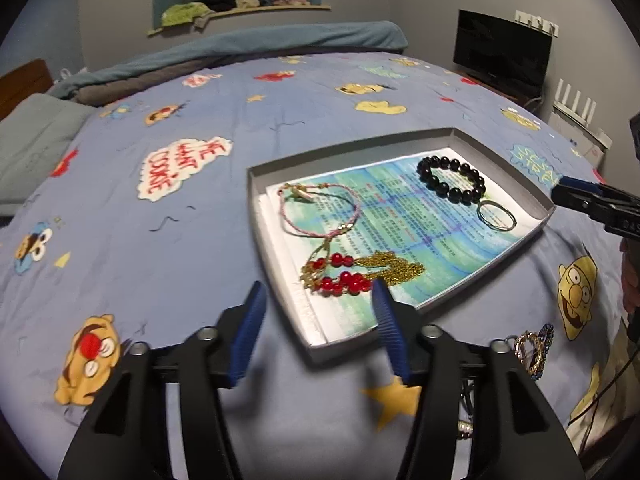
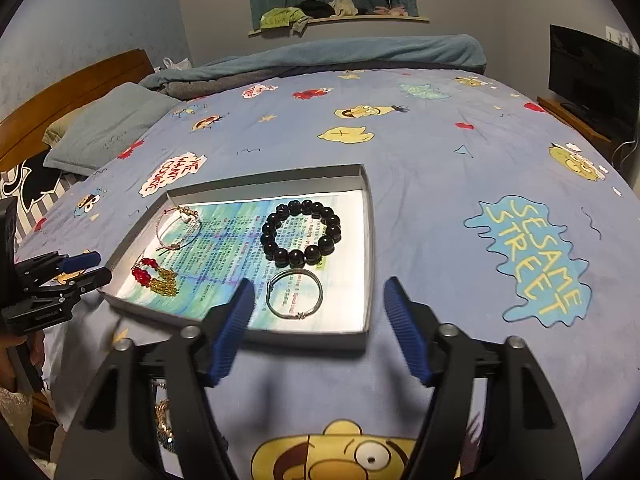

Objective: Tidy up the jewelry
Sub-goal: 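Lower the necklace and bangle into the grey box and open both tools, then move both tools back over the remaining jewelry pile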

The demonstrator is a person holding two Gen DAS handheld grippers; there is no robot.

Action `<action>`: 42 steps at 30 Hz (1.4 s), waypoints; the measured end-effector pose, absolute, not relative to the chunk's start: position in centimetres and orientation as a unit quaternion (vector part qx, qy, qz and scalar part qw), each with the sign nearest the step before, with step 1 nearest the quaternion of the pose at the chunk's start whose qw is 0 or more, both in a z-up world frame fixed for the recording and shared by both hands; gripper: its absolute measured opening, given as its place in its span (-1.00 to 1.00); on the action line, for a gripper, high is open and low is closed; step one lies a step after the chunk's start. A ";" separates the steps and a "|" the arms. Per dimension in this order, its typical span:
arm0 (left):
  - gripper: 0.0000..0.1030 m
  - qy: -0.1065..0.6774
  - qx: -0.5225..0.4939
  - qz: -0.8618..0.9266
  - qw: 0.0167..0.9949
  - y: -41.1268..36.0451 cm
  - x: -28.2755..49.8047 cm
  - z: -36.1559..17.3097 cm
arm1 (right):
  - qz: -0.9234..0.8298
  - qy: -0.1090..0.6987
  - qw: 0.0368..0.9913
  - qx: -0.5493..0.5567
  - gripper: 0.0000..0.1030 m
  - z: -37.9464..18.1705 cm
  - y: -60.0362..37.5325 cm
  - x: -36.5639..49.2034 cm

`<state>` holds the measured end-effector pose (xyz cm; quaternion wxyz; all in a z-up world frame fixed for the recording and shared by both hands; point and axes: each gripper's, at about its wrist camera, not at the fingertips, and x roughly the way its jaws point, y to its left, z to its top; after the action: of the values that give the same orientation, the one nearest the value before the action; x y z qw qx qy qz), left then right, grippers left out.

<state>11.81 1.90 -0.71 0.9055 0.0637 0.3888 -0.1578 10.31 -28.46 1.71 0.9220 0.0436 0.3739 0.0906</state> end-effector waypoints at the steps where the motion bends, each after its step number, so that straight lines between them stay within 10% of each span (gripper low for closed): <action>1: 0.24 0.388 0.059 -0.156 0.906 2.1 11.6 -0.6 | 0.090 0.373 0.922 0.044 0.44 1.8 -28.5 10.1; 10: 0.62 0.373 0.044 -0.144 0.916 3.3 8.6 1.3 | 0.089 0.363 0.927 0.040 0.89 3.0 -28.6 7.4; 42: 0.80 0.381 0.064 -0.225 0.894 -2.4 -0.7 -4.6 | 0.107 0.385 0.917 0.017 0.89 -1.3 -26.9 0.3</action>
<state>-0.68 -2.43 -4.61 0.8942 0.0640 0.3813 -0.2254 0.34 -26.95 -1.28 0.9166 0.0166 0.3848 0.1072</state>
